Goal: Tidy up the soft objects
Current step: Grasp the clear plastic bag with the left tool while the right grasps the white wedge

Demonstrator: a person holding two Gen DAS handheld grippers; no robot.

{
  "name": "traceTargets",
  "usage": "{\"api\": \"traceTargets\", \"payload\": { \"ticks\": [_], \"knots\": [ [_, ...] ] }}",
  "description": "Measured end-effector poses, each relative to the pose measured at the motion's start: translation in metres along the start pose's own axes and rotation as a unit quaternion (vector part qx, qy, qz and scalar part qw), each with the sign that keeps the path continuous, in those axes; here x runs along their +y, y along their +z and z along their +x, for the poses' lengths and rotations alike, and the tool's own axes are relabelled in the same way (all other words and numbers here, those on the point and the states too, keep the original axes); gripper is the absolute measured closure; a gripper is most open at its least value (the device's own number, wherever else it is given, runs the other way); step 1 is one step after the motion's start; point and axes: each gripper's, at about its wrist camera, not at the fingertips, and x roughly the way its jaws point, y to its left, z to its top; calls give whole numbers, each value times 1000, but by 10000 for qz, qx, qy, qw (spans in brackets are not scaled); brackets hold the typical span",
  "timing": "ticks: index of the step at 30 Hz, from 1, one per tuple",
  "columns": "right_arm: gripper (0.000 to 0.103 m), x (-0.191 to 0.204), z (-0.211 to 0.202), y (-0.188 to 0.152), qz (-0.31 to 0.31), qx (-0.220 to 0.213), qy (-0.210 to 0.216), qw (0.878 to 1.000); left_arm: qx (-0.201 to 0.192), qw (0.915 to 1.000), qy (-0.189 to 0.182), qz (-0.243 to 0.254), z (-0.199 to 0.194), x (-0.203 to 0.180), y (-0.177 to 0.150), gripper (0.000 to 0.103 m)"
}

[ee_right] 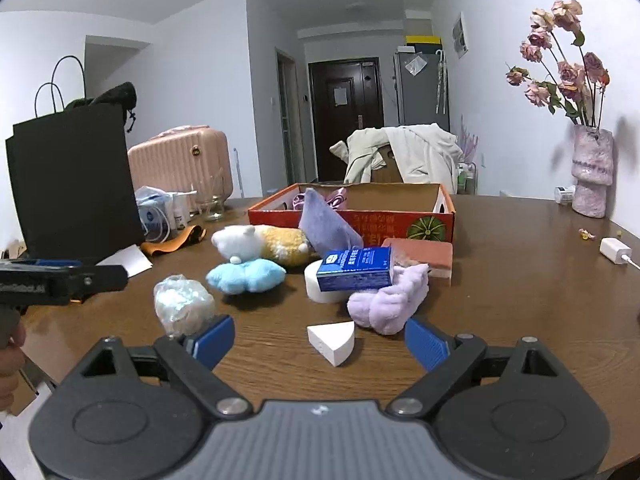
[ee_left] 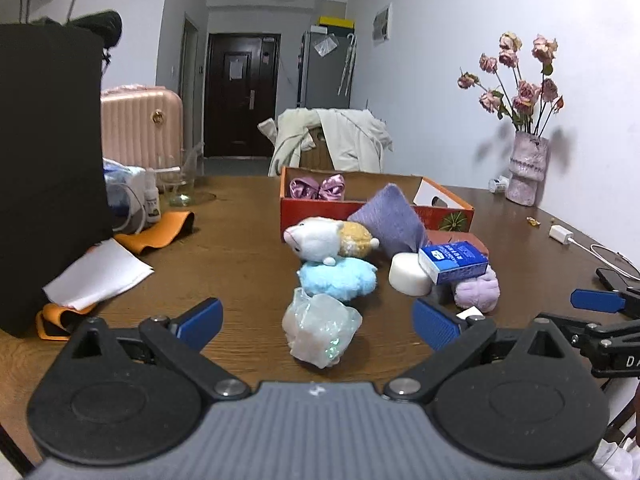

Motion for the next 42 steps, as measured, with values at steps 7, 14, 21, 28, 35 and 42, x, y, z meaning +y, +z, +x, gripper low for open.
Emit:
{"api": "traceTargets", "payload": {
  "ticks": [7, 14, 21, 28, 35, 42],
  "knots": [
    [21, -5, 28, 15, 91, -58, 166, 9998, 162, 9998, 110, 95, 52, -3, 17, 0],
    [51, 0, 72, 32, 40, 127, 503, 9986, 372, 9990, 235, -47, 102, 7, 35, 17],
    [52, 8, 112, 35, -29, 422, 624, 9972, 515, 9984, -227, -55, 107, 18, 34, 18],
    [52, 7, 112, 21, -287, 651, 361, 9968, 726, 9958, -497, 268, 90, 12, 4, 18],
    [52, -3, 105, 8, -235, 803, 123, 9964, 943, 9940, -506, 234, 99, 10, -8, 42],
    [57, -11, 106, -3, -43, 942, 75, 9955, 927, 9939, -574, 133, 95, 11, -10, 59]
  ]
}}
